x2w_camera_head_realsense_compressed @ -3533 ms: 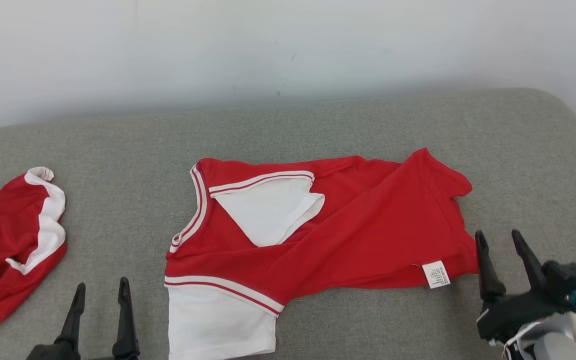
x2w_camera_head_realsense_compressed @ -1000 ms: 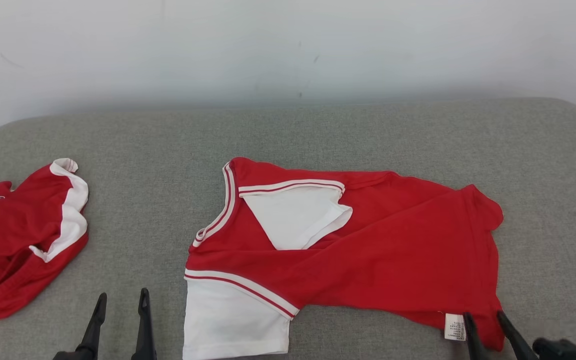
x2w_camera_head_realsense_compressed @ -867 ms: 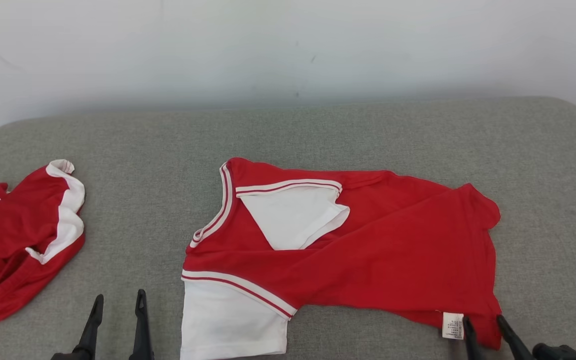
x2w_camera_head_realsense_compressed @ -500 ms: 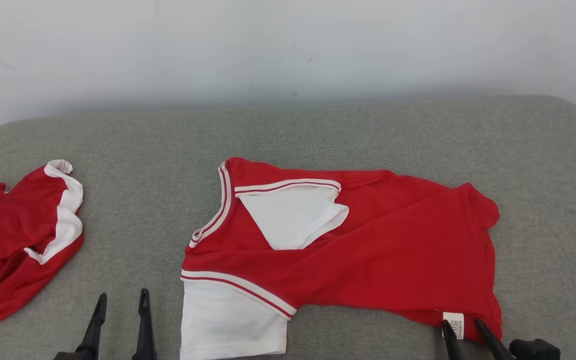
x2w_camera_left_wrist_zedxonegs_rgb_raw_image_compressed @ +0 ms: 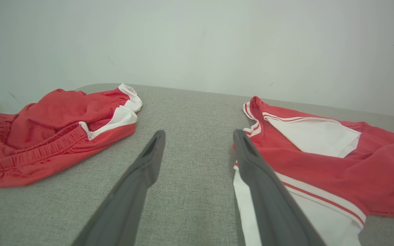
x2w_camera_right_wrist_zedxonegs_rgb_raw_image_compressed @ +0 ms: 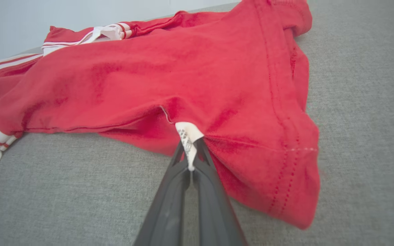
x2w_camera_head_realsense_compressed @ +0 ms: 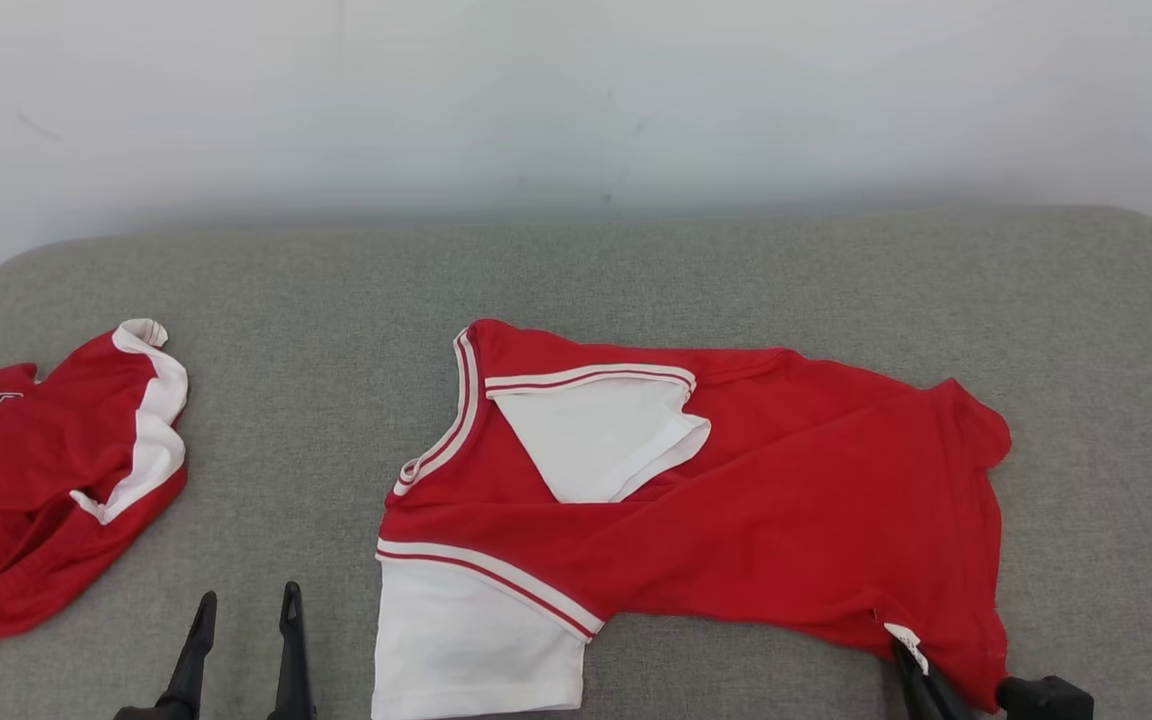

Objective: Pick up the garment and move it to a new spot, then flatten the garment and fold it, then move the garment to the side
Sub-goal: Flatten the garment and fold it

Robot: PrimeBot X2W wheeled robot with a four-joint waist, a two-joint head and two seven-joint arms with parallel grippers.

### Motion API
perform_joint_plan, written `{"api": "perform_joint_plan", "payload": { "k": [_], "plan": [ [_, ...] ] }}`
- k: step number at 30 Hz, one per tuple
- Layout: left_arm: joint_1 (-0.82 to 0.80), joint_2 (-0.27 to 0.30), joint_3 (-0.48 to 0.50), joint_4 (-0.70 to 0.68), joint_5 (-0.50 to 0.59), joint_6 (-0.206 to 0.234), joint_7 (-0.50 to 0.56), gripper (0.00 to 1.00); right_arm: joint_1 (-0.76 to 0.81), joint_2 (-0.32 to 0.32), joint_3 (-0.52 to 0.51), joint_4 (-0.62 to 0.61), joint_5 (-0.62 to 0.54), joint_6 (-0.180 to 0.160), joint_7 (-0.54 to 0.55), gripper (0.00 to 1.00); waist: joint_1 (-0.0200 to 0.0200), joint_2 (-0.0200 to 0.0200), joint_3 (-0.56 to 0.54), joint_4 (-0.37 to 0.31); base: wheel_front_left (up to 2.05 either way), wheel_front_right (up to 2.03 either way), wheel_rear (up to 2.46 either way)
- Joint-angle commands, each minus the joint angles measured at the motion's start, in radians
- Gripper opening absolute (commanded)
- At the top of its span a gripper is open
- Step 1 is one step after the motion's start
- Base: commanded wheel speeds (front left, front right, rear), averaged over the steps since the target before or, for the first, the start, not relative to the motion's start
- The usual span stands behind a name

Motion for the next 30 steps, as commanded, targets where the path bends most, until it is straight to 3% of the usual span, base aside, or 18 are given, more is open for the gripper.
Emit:
{"api": "perform_joint_plan", "payload": {
  "k": [1, 14, 16, 17, 30],
  "plan": [
    [0.011, -0.001, -0.001, 0.002, -0.004, 0.000, -0.003, 1.00, 0.017, -0.002, 0.006, -0.009, 0.007, -0.002, -0.010, 0.00, 0.0000, 0.0000, -0.009, -0.005, 0.00, 0.00, 0.00],
    [0.020, -0.001, -0.012, 0.006, -0.018, 0.005, -0.003, 1.00, 0.158, -0.032, 0.087, -0.163, 0.029, -0.002, -0.009, 0.00, 0.0000, 0.0000, -0.017, -0.048, 0.00, 0.00, 0.00],
    [0.018, -0.001, -0.014, 0.009, -0.018, 0.005, -0.003, 1.00, 0.163, -0.033, 0.101, -0.164, 0.031, -0.002, -0.002, 0.41, 0.0000, 0.0000, -0.014, -0.051, 0.00, 0.00, 0.00],
    [0.017, -0.001, -0.014, 0.009, -0.018, 0.006, -0.003, 1.00, 0.161, -0.028, 0.099, -0.170, 0.039, -0.002, -0.007, 1.00, 0.0000, 0.0000, -0.013, -0.053, 0.00, 0.00, 0.00],
    [0.012, -0.001, 0.001, 0.002, -0.007, 0.004, -0.003, 1.00, 0.147, -0.041, 0.051, -0.271, 0.020, -0.002, -0.034, 1.00, 0.0000, 0.0000, -0.012, -0.048, 0.00, 0.00, 0.00]
  ]
}}
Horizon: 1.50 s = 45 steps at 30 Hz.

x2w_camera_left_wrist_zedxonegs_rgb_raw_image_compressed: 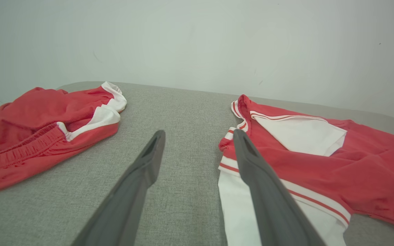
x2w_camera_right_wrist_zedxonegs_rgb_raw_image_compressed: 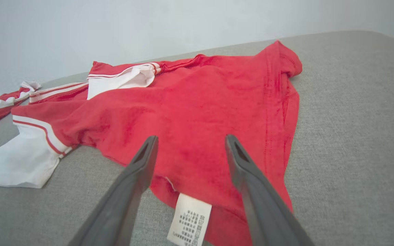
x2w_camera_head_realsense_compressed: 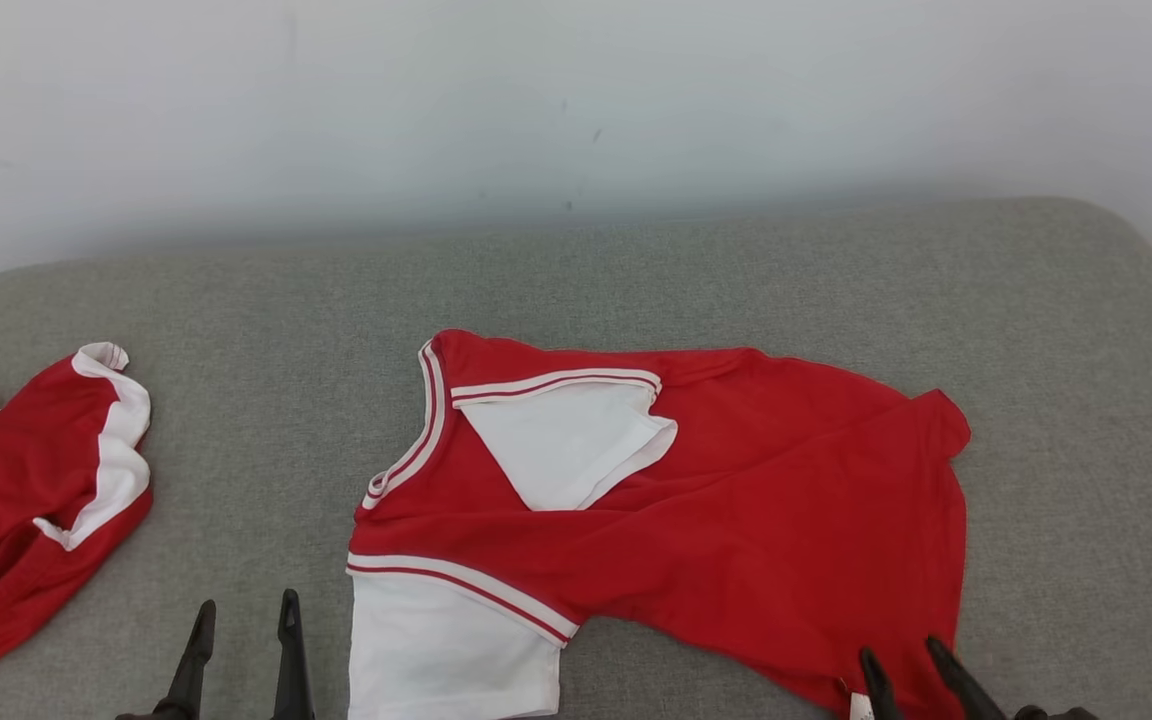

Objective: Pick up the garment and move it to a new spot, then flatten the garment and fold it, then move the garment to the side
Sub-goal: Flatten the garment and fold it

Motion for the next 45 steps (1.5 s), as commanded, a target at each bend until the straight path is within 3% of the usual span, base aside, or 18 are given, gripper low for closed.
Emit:
{"api": "perform_joint_plan", "payload": {
  "k": [1, 11, 20, 33, 45],
  "plan": [
    [0.003, -0.001, 0.004, -0.003, 0.012, 0.000, -0.003, 1.00, -0.008, 0.004, -0.013, -0.013, -0.008, -0.002, -0.004, 1.00, 0.0000, 0.0000, -0.001, 0.002, 0.00, 0.00, 0.00],
    [0.017, -0.001, 0.017, -0.016, 0.020, 0.002, -0.003, 1.00, -0.010, 0.065, -0.151, -0.059, -0.071, -0.002, -0.004, 1.00, 0.0000, 0.0000, -0.009, 0.005, 0.00, 0.00, 0.00],
    [0.020, -0.001, 0.028, -0.026, 0.025, 0.005, -0.003, 1.00, -0.085, 0.083, -0.214, 0.016, -0.129, -0.002, -0.004, 1.00, 0.0000, 0.0000, -0.005, -0.002, 0.00, 0.00, 0.00],
    [-0.029, -0.001, 0.006, -0.017, 0.024, -0.002, -0.003, 1.00, -0.473, -0.028, -0.199, 0.301, -0.145, -0.002, 0.058, 1.00, 0.0000, 0.0000, 0.036, 0.028, 0.00, 0.00, 0.00],
    [-0.051, -0.001, 0.001, -0.010, 0.029, -0.008, -0.003, 1.00, -0.645, -0.059, -0.216, 0.673, -0.165, -0.002, 0.113, 1.00, 0.0000, 0.0000, 0.078, 0.054, 0.00, 0.00, 0.00]
  ]
}}
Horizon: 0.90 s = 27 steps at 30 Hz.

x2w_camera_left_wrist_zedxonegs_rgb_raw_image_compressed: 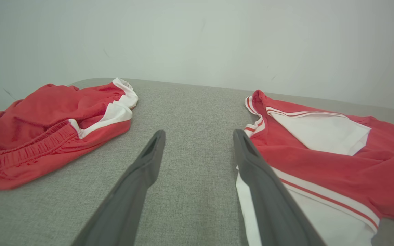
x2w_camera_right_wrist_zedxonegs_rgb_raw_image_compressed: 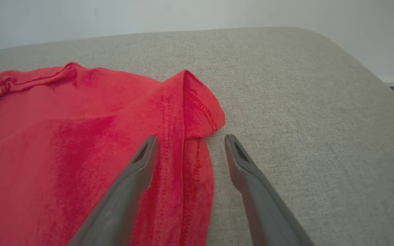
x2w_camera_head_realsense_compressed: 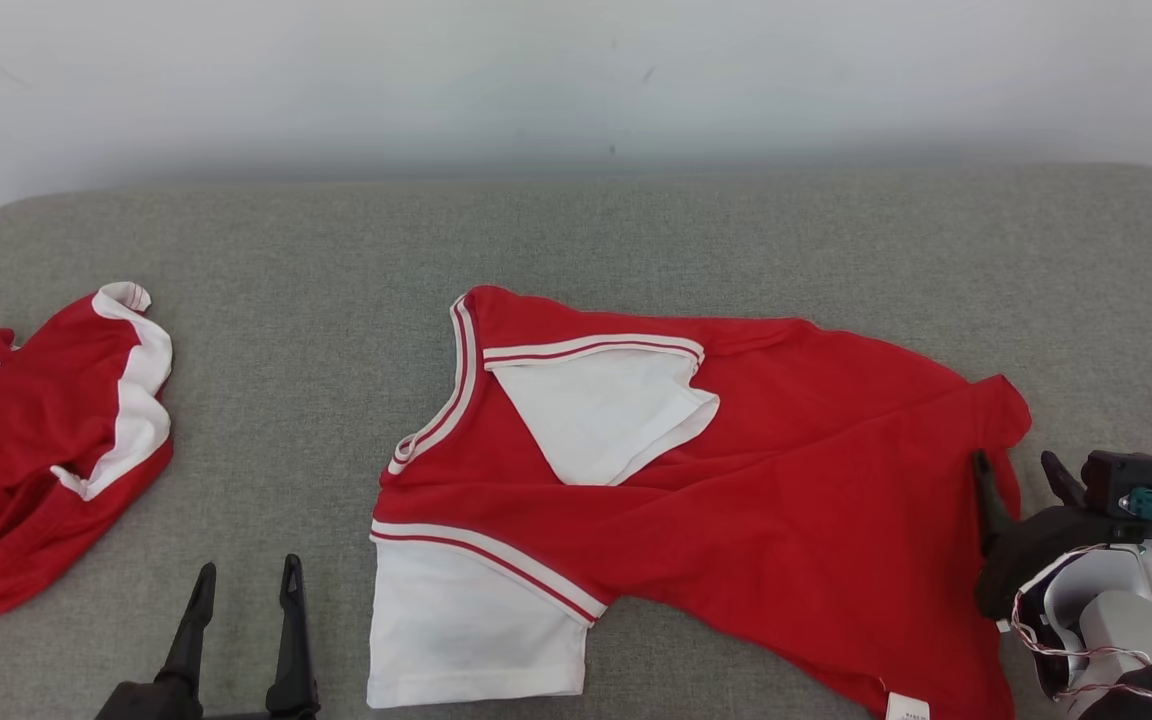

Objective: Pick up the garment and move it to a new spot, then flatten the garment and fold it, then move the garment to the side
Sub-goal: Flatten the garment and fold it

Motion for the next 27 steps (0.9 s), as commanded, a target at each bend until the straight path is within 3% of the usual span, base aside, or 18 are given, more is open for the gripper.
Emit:
{"api": "perform_joint_plan", "payload": {
  "k": [1, 5, 7, 8, 18, 24, 25, 26, 27],
  "plan": [
    [-0.012, -0.001, 0.003, 0.001, 0.005, -0.005, -0.003, 1.00, -0.026, -0.003, -0.008, 0.050, -0.013, -0.002, -0.005, 1.00, -0.0001, -0.0001, 0.009, 0.002, 0.00, 0.00, 0.00],
    [-0.021, -0.001, 0.004, 0.003, 0.009, -0.007, -0.003, 1.00, -0.051, 0.006, 0.002, 0.149, -0.023, -0.002, -0.007, 1.00, -0.0001, -0.0001, 0.015, 0.005, 0.00, 0.00, 0.00],
    [-0.022, -0.001, 0.006, 0.003, 0.010, -0.009, -0.003, 1.00, -0.064, 0.015, 0.015, 0.182, -0.012, -0.002, -0.011, 0.15, -0.0001, -0.0001, 0.016, 0.007, 0.00, 0.00, 0.00],
    [-0.021, -0.001, 0.007, 0.002, 0.011, -0.010, -0.003, 1.00, -0.071, 0.016, 0.020, 0.193, -0.005, -0.002, -0.018, 0.00, -0.0001, -0.0001, 0.016, 0.007, 0.00, 0.00, 0.00],
    [-0.035, -0.001, -0.008, 0.004, 0.006, -0.012, -0.003, 1.00, -0.268, -0.049, 0.076, 0.178, -0.028, -0.002, -0.094, 0.00, -0.0001, -0.0001, 0.030, 0.030, 0.00, 0.00, 0.00],
    [-0.051, -0.001, -0.020, 0.012, -0.001, -0.010, -0.003, 1.00, -0.366, -0.071, 0.080, 0.233, -0.064, -0.002, -0.104, 0.00, -0.0001, -0.0001, 0.039, 0.060, 0.00, 0.00, 0.00],
    [-0.051, -0.001, -0.021, 0.014, -0.002, -0.009, -0.003, 1.00, -0.374, -0.072, 0.081, 0.255, -0.073, -0.002, -0.096, 0.14, -0.0001, -0.0001, 0.039, 0.063, 0.00, 0.00, 0.00],
    [-0.052, -0.001, -0.023, 0.015, -0.003, -0.009, -0.003, 1.00, -0.381, -0.072, 0.084, 0.276, -0.081, -0.002, -0.086, 1.00, -0.0001, -0.0001, 0.040, 0.065, 0.00, 0.00, 0.00],
    [-0.052, -0.001, -0.025, 0.017, -0.004, -0.009, -0.003, 1.00, -0.389, -0.068, 0.084, 0.294, -0.081, -0.002, -0.081, 1.00, -0.0001, -0.0001, 0.039, 0.067, 0.00, 0.00, 0.00]
  ]
}}
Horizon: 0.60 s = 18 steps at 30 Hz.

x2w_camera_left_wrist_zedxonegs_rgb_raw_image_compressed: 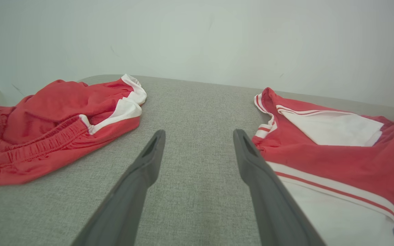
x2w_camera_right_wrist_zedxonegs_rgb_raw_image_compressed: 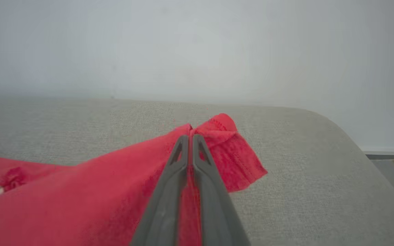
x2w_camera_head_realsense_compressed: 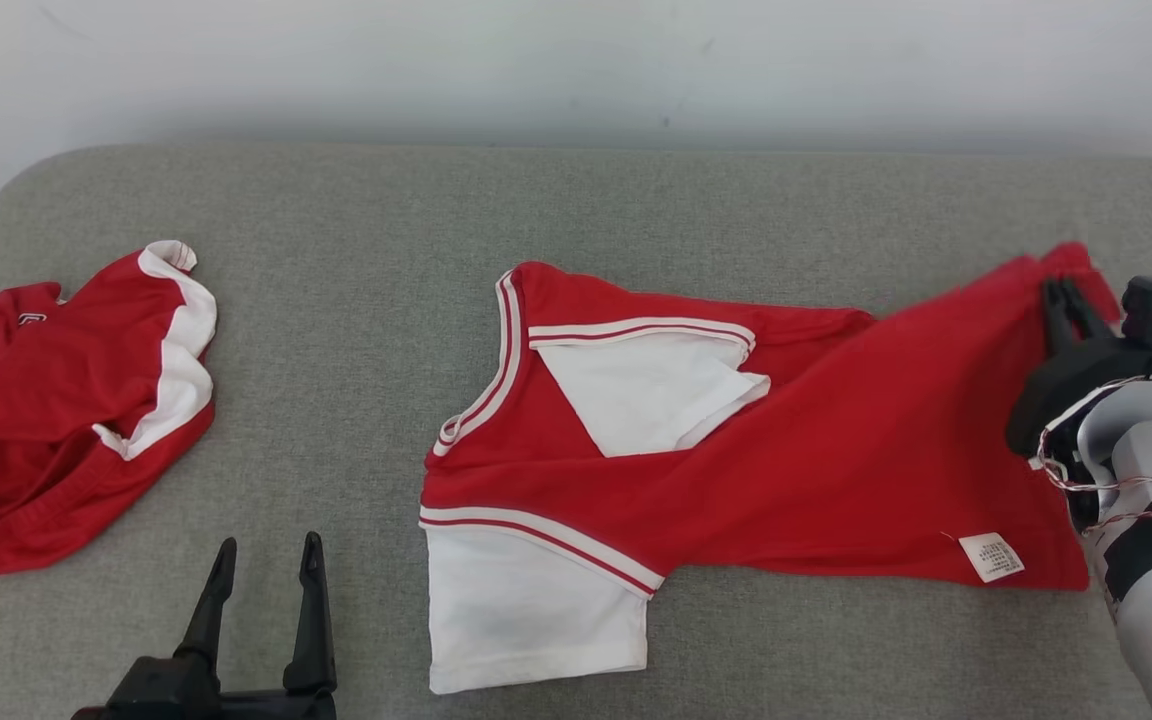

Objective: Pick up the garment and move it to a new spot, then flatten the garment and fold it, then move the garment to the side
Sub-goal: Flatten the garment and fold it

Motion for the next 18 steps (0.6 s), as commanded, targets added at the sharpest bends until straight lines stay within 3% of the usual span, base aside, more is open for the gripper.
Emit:
{"api": "perform_joint_plan", "payload": {
  "k": [1, 10, 18],
  "plan": [
    [-0.008, -0.001, -0.002, 0.004, -0.005, 0.000, -0.003, 1.00, -0.014, 0.006, 0.001, 0.013, -0.004, -0.003, -0.003, 1.00, -0.0001, -0.0001, -0.002, 0.004, 0.00, 0.00, 0.00],
    [0.024, -0.001, 0.021, 0.002, -0.001, 0.005, -0.003, 1.00, 0.061, 0.007, -0.018, -0.008, 0.038, -0.003, -0.038, 1.00, -0.0001, -0.0001, -0.047, -0.027, 0.00, 0.00, 0.00],
    [0.051, -0.001, 0.059, -0.010, 0.011, -0.001, -0.003, 1.00, 0.269, 0.010, -0.060, -0.330, 0.107, -0.003, -0.037, 1.00, -0.0001, -0.0001, -0.072, -0.077, 0.00, 0.00, 0.00]
  ]
}}
